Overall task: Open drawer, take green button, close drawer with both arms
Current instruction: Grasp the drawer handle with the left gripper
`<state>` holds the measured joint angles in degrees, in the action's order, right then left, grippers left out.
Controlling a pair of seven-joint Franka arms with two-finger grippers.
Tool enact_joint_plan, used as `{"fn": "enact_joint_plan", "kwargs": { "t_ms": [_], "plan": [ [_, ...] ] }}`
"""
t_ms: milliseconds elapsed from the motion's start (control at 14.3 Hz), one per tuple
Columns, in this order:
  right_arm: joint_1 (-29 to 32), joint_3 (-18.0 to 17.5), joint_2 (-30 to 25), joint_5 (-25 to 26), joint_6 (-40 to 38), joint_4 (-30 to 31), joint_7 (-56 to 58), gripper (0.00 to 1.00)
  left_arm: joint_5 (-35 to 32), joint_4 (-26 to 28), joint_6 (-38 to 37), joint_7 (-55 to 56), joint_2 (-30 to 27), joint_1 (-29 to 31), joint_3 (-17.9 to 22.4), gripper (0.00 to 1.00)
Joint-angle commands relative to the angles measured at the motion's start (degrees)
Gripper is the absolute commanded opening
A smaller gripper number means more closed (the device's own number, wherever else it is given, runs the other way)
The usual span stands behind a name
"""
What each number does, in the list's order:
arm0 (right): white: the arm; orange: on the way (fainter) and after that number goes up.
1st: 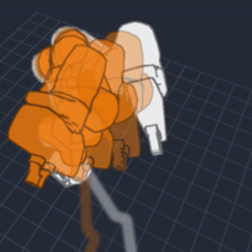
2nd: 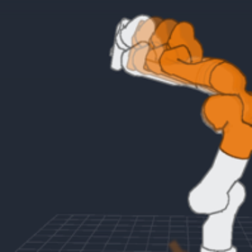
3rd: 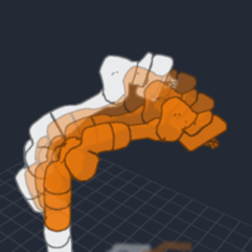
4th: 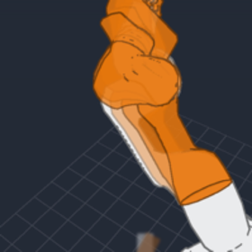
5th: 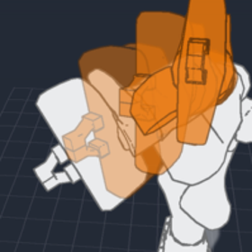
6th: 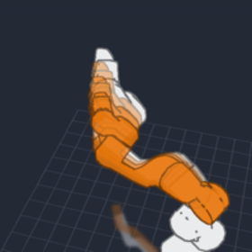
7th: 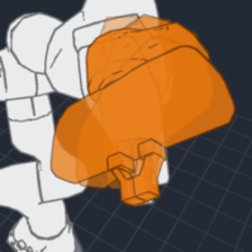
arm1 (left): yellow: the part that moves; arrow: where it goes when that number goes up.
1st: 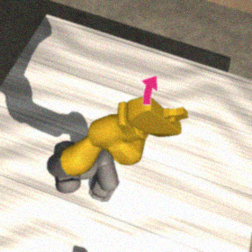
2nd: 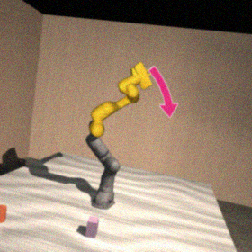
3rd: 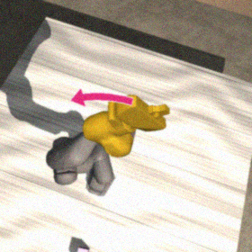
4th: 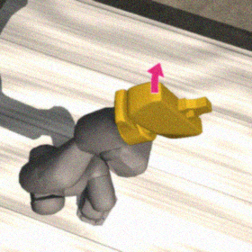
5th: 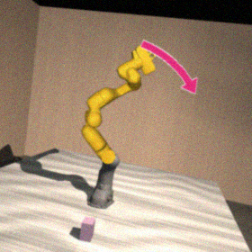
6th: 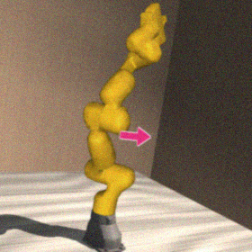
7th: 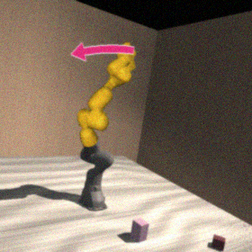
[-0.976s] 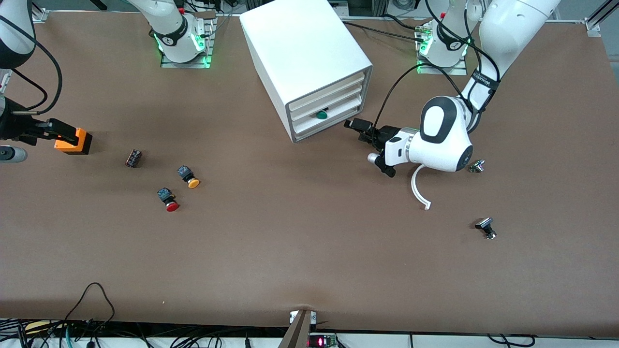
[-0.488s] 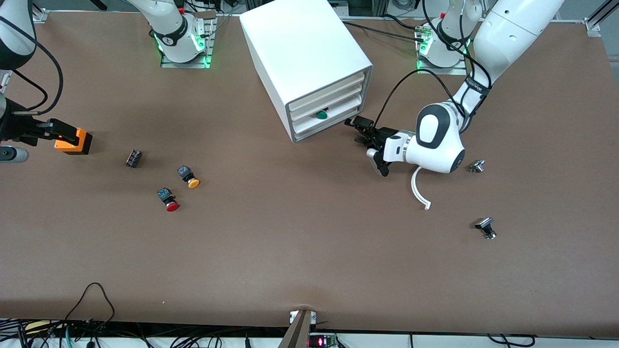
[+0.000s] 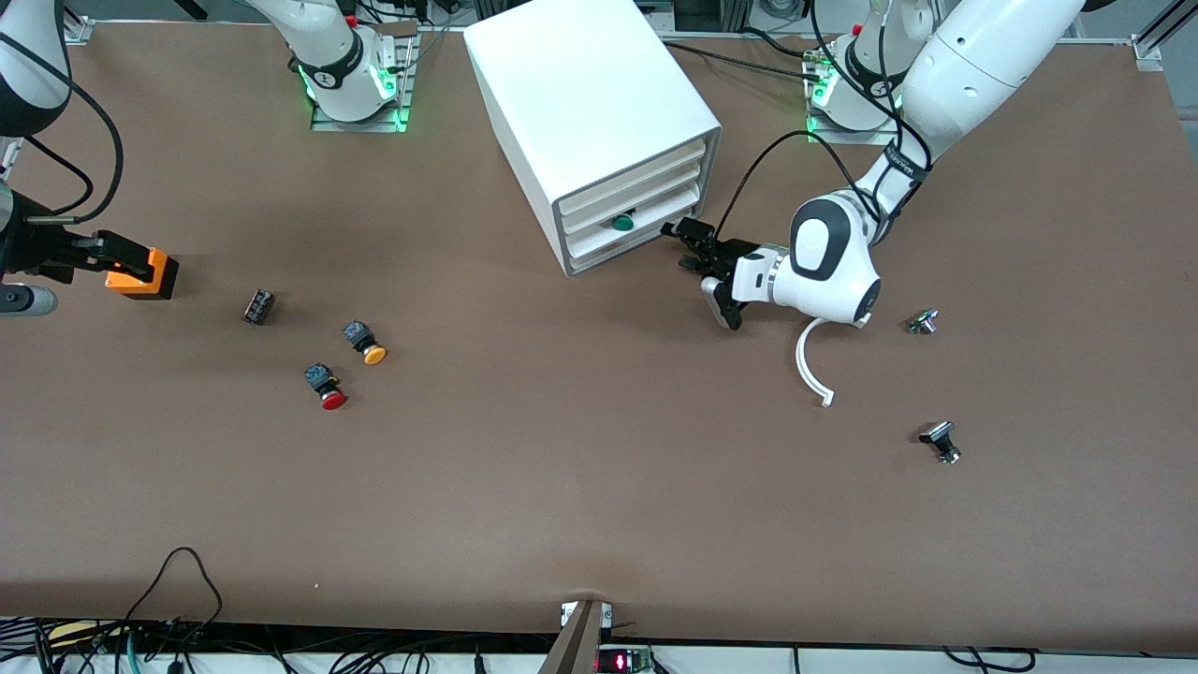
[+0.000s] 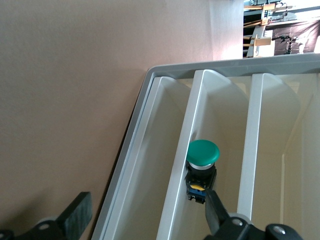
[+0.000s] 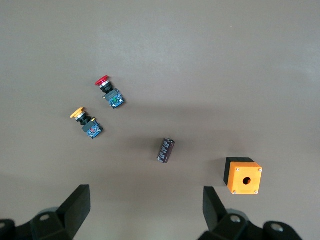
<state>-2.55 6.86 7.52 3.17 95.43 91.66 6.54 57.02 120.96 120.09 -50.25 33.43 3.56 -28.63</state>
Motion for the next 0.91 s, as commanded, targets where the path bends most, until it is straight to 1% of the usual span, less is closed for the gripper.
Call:
{"fn": "enact_joint_plan", "kwargs": {
  "t_ms": [0, 209, 348, 558, 767, 836],
  "plan": [
    [0.09, -0.18, -0.14, 0.17, -0.6, -0.34, 0.76, 1.0, 4.4, 1.82, 1.03, -4.4, 0.49, -0.04, -0.47, 0.9],
    [0.09, -0.18, -0.14, 0.17, -0.6, -0.34, 0.76, 1.0, 5.65, 2.52, 1.03, -4.94, 0.49, -0.31, -1.25, 0.87],
    [0.18, -0.18, -0.05, 0.17, -0.6, -0.34, 0.76, 1.0, 5.74, 2.87, 1.55, -4.42, 0.84, -0.66, -1.43, 0.8],
    [0.18, -0.18, -0.05, 0.17, -0.6, -0.34, 0.76, 1.0, 5.74, 3.84, 3.13, -4.15, 0.84, -0.66, -2.84, 0.78],
    [0.18, -0.18, 0.13, 0.17, -0.51, -0.34, 0.85, 1.0, 5.74, 4.89, 3.14, -4.24, 0.67, -0.66, -3.01, 0.67],
    [0.18, -0.18, 0.13, 0.17, -0.51, -0.34, 0.76, 1.0, 5.82, 5.07, 3.05, -4.24, 0.58, -0.66, -3.1, 0.62]
  ]
}}
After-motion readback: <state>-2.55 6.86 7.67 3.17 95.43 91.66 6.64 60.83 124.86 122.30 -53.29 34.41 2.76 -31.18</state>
